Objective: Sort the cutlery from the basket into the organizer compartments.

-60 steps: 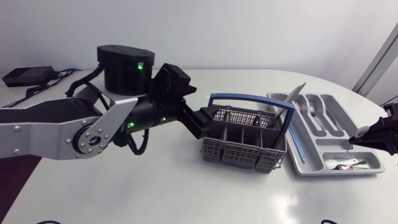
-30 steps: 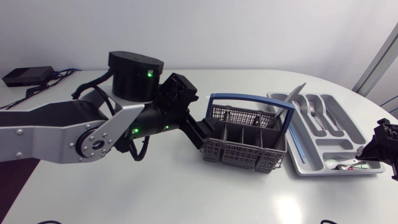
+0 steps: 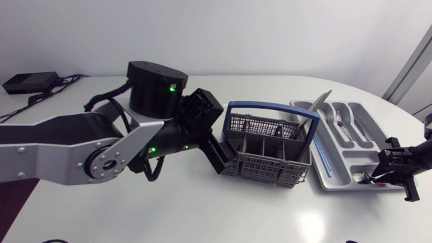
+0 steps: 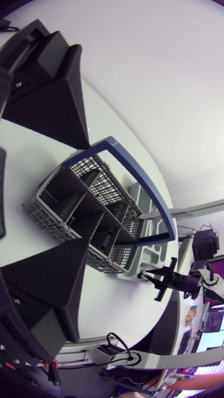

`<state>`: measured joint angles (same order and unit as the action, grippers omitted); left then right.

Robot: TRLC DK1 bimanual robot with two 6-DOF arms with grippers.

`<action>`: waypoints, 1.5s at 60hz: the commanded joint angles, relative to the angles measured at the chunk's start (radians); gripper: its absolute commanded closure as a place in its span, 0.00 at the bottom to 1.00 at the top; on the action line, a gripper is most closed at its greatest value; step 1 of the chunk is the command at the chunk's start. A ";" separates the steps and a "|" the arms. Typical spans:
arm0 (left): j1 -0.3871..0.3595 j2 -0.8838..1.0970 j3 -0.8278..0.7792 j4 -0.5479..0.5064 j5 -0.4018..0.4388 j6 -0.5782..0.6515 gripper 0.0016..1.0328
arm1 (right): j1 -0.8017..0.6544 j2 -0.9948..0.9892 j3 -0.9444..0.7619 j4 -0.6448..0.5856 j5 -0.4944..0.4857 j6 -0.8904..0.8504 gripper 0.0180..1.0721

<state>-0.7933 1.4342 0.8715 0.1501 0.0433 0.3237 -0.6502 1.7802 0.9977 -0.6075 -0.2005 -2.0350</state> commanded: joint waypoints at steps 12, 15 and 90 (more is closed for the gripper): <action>-0.038 -0.054 -0.043 -0.060 -0.005 0.089 0.05 | -0.023 -0.113 0.024 -0.081 -0.119 0.036 0.13; -0.050 -0.055 -0.049 -0.070 -0.005 0.103 0.05 | -0.026 -0.156 0.039 -0.115 -0.175 0.055 0.11; 0.012 0.353 0.050 0.022 0.050 0.120 0.97 | 0.449 0.120 0.153 0.262 -0.640 1.095 0.89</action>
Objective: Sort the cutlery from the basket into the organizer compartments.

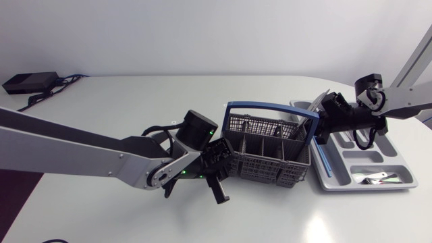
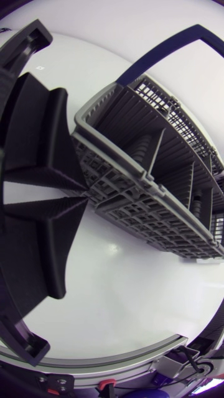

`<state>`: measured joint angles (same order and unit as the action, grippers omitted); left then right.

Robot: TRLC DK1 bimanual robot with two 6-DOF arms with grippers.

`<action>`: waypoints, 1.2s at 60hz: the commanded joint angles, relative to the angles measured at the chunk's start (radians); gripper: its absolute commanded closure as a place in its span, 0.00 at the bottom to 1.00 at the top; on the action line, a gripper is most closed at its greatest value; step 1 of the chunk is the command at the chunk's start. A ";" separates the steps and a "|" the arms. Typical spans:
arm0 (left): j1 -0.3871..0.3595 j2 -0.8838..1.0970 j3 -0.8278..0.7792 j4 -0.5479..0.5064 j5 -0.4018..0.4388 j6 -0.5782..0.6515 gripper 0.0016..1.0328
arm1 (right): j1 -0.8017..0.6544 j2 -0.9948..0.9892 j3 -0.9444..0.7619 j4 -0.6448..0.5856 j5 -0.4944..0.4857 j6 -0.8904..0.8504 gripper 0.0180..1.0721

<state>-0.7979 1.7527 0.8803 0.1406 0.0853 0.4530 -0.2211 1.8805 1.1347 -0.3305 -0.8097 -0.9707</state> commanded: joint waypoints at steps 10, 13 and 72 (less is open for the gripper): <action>0.083 0.060 0.059 0.070 0.008 -0.014 0.97 | 0.046 -0.032 -0.059 -0.035 -0.042 0.001 0.89; 0.117 0.062 0.060 0.082 0.008 -0.013 0.97 | 0.051 -0.054 -0.089 -0.035 -0.043 -0.006 0.89; 0.431 0.375 0.491 -0.026 0.110 -0.059 0.97 | 0.267 -0.422 -0.435 -0.090 -0.037 -0.089 0.79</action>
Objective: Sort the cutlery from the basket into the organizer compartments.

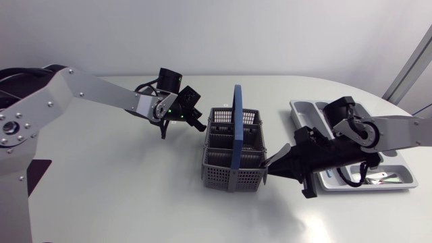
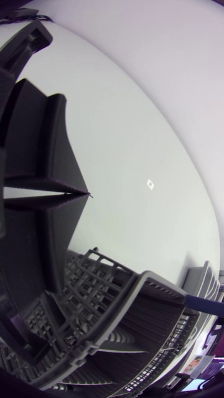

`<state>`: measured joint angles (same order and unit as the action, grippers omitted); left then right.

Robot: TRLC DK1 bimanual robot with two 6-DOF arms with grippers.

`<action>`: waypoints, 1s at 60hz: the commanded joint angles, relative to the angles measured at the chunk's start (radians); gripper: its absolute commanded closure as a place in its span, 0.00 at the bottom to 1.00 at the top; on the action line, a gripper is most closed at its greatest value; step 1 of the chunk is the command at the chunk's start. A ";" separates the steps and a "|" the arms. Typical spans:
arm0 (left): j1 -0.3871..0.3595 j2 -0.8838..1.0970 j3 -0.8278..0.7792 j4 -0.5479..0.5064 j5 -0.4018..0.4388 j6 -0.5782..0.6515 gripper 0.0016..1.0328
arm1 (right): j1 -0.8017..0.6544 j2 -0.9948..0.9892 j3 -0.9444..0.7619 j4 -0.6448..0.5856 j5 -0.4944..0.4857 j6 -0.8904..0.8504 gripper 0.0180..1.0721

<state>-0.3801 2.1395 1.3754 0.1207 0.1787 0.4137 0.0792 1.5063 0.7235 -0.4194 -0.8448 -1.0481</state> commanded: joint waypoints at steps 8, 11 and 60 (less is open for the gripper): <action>0.020 -0.182 -0.162 0.007 0.039 -0.015 0.97 | -0.111 -0.141 -0.045 -0.073 -0.014 -0.087 0.41; 0.009 -0.242 -0.220 0.013 0.039 -0.010 0.96 | -0.131 -0.170 -0.038 -0.111 -0.033 -0.107 0.41; -0.221 -0.635 -0.579 -0.015 0.054 0.062 0.97 | -0.004 -0.219 0.045 -0.142 -0.102 -0.030 0.51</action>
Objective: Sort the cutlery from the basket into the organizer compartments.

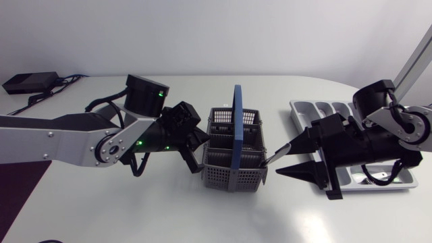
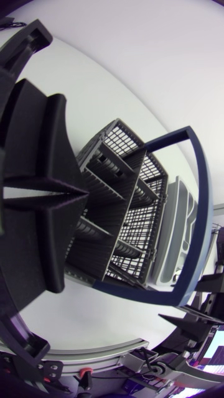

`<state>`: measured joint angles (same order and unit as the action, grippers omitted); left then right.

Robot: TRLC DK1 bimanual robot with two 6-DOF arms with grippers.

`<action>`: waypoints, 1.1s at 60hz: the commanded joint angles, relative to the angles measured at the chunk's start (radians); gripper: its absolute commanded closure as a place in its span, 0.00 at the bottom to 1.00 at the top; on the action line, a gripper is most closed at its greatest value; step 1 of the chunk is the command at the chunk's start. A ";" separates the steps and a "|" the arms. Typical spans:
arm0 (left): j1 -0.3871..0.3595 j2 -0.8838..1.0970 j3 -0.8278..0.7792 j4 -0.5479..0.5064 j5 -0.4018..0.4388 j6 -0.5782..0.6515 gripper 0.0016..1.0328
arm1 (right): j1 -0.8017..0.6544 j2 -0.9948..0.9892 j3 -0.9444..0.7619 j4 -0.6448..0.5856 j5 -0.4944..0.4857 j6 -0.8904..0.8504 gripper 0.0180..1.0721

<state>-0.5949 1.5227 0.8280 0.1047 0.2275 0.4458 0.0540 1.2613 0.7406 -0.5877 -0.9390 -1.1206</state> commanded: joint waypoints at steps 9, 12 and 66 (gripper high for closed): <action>-0.008 -0.016 -0.035 0.006 0.009 0.030 0.97 | 0.084 0.066 0.043 0.071 -0.007 0.085 0.74; -0.009 -0.016 -0.033 0.006 0.009 0.031 0.97 | 0.101 0.075 0.043 0.086 0.002 0.096 0.87; -0.062 -0.002 -0.040 0.010 0.016 0.067 0.97 | 0.101 -0.042 0.258 -0.098 0.051 0.180 0.94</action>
<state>-0.6495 1.5227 0.8112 0.1062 0.2386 0.4847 0.1562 1.2652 0.9421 -0.6567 -0.8841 -0.9676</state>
